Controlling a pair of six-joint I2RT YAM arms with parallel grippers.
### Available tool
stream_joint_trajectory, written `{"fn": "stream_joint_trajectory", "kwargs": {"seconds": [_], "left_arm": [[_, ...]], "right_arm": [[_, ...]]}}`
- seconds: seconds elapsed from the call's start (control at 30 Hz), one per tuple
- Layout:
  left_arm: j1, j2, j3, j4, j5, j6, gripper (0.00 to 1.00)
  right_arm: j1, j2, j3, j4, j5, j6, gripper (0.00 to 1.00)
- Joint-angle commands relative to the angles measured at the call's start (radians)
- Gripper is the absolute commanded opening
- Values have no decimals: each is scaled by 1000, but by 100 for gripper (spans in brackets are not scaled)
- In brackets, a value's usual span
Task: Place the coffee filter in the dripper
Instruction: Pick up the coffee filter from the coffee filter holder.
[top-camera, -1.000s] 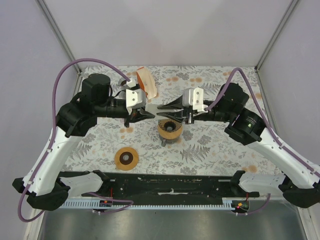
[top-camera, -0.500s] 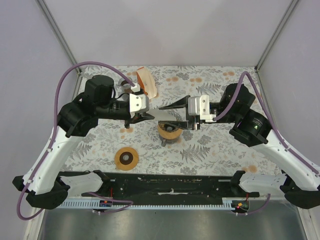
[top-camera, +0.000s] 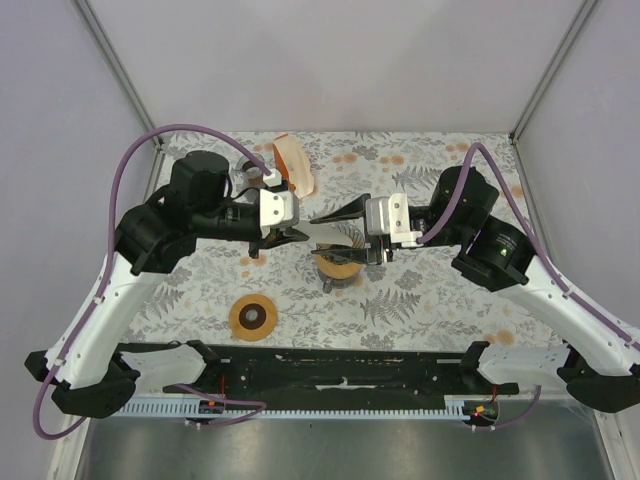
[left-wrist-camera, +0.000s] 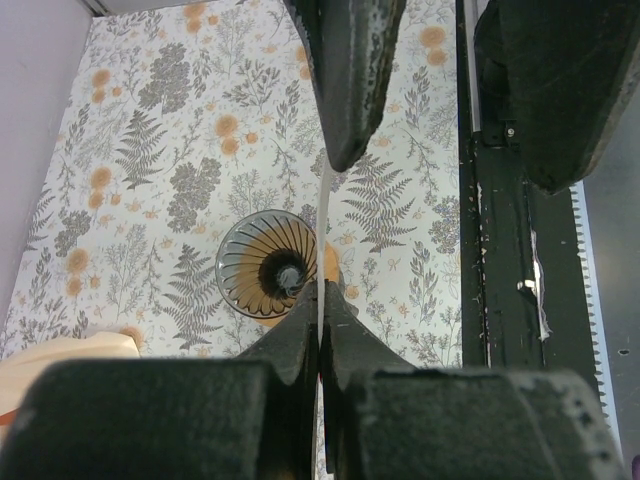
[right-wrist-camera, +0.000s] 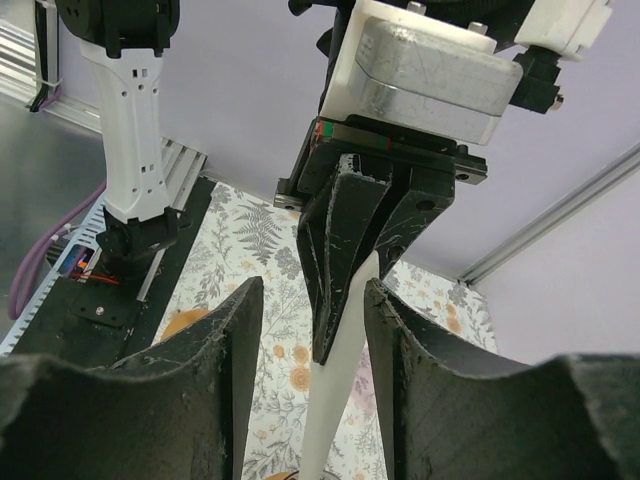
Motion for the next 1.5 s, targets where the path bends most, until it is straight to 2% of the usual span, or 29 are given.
{"fn": "stream_joint_trajectory", "kwargs": {"seconds": [0.0, 0.77, 1.03, 1.47], "left_arm": [[-6, -1, 32, 11, -6, 33, 2], [-6, -3, 34, 0, -9, 49, 2], [-9, -1, 32, -4, -12, 55, 2], [-9, 1, 40, -3, -11, 52, 2]], "right_arm": [[10, -13, 28, 2, -7, -11, 52], [11, -6, 31, -11, 99, -17, 53], [11, -16, 34, -12, 92, -19, 56], [13, -3, 26, -29, 93, -13, 54]]}}
